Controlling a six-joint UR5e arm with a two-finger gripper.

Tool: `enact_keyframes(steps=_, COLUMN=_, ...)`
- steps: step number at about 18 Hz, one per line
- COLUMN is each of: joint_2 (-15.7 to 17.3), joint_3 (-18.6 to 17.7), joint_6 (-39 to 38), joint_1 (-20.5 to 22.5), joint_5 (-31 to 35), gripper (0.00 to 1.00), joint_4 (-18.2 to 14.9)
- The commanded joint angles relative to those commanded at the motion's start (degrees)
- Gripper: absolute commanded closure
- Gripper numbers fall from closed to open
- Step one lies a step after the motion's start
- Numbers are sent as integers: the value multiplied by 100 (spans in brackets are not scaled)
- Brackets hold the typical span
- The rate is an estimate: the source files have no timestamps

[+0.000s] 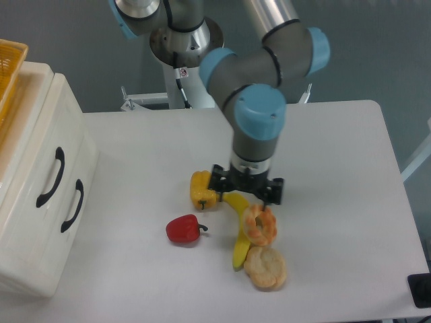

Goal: Slide the top white drawer open
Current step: 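Move the gripper across the table toward the white cabinet's drawer handle, then lower the gripper onto the black handle of the upper drawer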

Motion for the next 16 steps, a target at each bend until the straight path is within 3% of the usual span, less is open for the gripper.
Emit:
enact_keyframes(steps=5, joint_2=150, joint_3=70, joint_6=-227, joint_1=-299, joint_5=-615, gripper=0, joint_4=-599)
enact_keyframes(steps=11, joint_2=106, joint_3=290, joint_6=-922, joint_1=-703, joint_5=-818, gripper=0, joint_4=-626)
enact_keyframes(steps=16, joint_2=115, joint_3=308, joint_6=-1186, joint_1=-791, joint_5=-1144, gripper=0, joint_4=-713)
